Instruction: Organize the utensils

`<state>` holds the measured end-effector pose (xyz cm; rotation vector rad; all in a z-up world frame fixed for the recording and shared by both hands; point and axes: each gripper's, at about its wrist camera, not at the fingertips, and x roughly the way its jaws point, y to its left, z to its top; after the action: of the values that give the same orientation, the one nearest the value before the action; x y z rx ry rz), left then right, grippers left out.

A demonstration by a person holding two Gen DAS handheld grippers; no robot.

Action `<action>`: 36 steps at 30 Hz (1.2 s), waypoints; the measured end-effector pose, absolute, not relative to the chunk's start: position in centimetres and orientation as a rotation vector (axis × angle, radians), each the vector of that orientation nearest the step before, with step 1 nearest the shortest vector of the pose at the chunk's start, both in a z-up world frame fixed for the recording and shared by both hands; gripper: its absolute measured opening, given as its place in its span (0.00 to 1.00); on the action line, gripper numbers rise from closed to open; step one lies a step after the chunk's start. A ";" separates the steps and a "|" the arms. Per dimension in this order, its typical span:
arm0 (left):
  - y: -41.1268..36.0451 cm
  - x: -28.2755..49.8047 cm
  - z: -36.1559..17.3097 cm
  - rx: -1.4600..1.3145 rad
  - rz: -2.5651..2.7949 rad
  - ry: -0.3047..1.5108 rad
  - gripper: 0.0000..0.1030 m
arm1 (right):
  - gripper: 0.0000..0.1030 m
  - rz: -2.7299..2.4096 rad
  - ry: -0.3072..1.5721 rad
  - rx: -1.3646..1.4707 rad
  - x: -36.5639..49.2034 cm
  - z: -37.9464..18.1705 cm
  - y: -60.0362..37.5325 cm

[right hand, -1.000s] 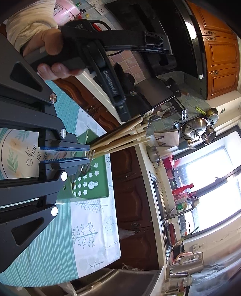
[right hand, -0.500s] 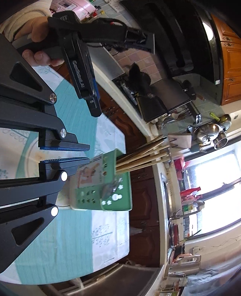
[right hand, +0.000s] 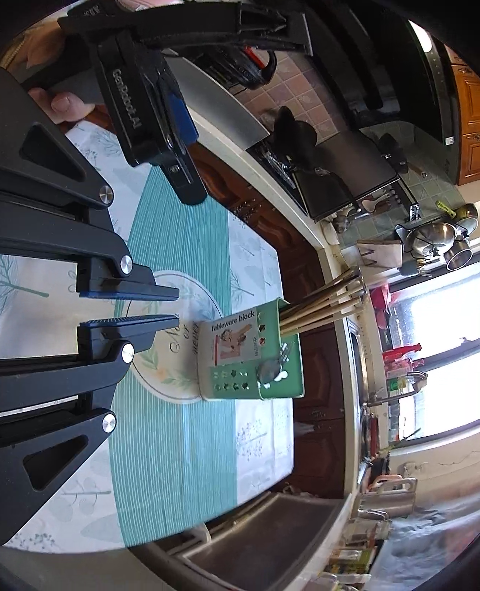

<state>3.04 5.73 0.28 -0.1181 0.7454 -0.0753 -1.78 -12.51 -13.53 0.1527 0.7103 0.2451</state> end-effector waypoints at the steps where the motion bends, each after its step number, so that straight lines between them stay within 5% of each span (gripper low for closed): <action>1: 5.8 2.8 0.4 -0.108 -0.059 0.746 0.99 | 0.18 0.235 0.704 0.147 -2.1 -13.1 -12.5; 3: 5.9 2.5 0.6 -0.091 -0.035 0.749 0.99 | 0.36 0.213 0.686 0.147 -2.6 -12.2 -12.7; 10: 6.5 1.5 1.3 -0.088 0.001 0.721 0.99 | 0.41 0.185 0.672 0.129 -4.6 -10.3 -12.3; 15: 6.8 1.1 1.6 -0.094 -0.004 0.721 0.99 | 0.54 0.177 0.668 0.106 -5.4 -9.6 -11.6; 36: 6.4 1.6 1.2 -0.053 0.002 0.782 0.99 | 0.56 0.186 0.696 0.100 -5.6 -10.0 -10.6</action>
<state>1.62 6.44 1.17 -0.0534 0.7823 0.0019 -5.58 -10.61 -10.01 0.1004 0.6956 0.1862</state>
